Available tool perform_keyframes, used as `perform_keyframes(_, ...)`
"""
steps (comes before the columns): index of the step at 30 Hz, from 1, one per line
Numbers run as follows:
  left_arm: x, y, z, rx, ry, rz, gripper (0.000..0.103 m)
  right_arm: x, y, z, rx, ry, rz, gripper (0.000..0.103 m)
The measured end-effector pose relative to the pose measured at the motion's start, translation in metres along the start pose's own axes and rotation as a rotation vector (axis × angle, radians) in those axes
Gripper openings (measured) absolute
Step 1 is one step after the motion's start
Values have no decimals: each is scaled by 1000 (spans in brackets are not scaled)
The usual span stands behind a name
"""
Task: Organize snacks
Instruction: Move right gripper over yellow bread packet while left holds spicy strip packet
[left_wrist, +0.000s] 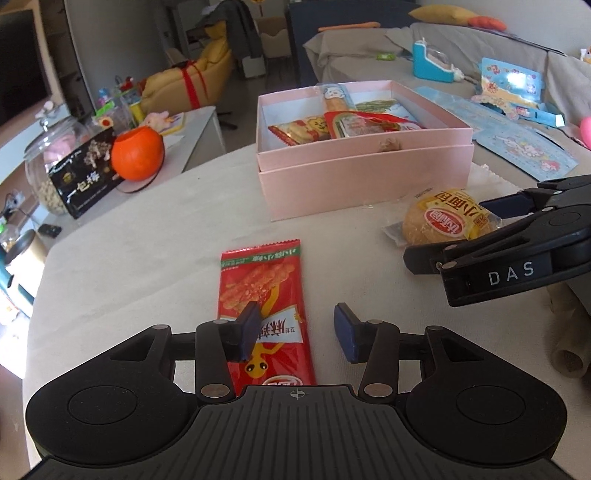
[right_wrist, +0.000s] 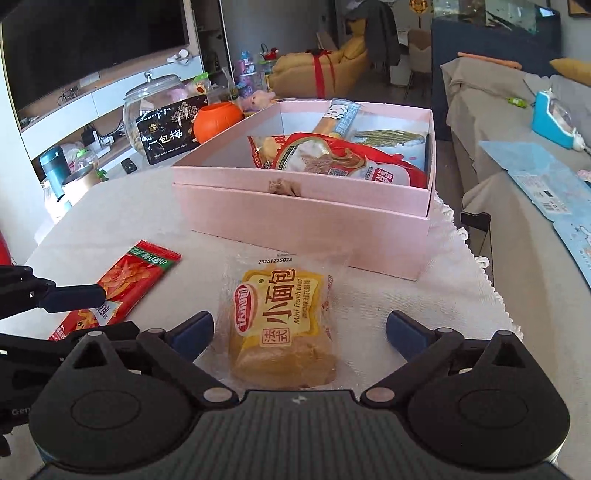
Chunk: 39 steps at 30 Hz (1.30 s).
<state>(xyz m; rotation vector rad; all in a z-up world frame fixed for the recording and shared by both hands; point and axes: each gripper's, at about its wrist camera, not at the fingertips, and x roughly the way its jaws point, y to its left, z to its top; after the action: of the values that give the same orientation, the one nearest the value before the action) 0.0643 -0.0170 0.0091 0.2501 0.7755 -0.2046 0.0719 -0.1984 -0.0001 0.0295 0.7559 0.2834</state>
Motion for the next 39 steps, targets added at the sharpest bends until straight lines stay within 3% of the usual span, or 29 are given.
perform_keyframes(6, -1, 9, 2, -25, 8, -33, 53, 1, 2, 1, 6, -3, 3, 100)
perform_keyframes(9, -2, 22, 4, -53, 19, 14, 52, 1, 2, 1, 9, -5, 4, 100)
perform_keyframes(13, 1, 28, 1, -55, 33, 16, 53, 1, 2, 1, 14, -8, 6, 100)
perform_keyframes(15, 2, 26, 2, -51, 36, 4, 59, 1, 2, 1, 14, -8, 6, 100)
perform_keyframes(17, 4, 27, 3, -59, 40, -26, 76, 1, 2, 1, 13, -8, 5, 100)
perform_keyframes(20, 8, 27, 4, -75, 45, -94, 93, 1, 2, 1, 13, -8, 5, 100)
perform_keyframes(24, 7, 30, 4, -64, 32, -84, 90, 1, 2, 1, 13, -8, 6, 100)
perform_keyframes(28, 12, 40, 0, -66, 28, 10, 87, 1, 2, 1, 13, -8, 6, 101)
perform_keyframes(33, 18, 64, -5, -190, 19, -24, 87, 1, 2, 1, 13, -8, 5, 101)
perform_keyframes(39, 18, 61, -3, -188, 23, -35, 86, 1, 2, 1, 11, -7, 4, 102)
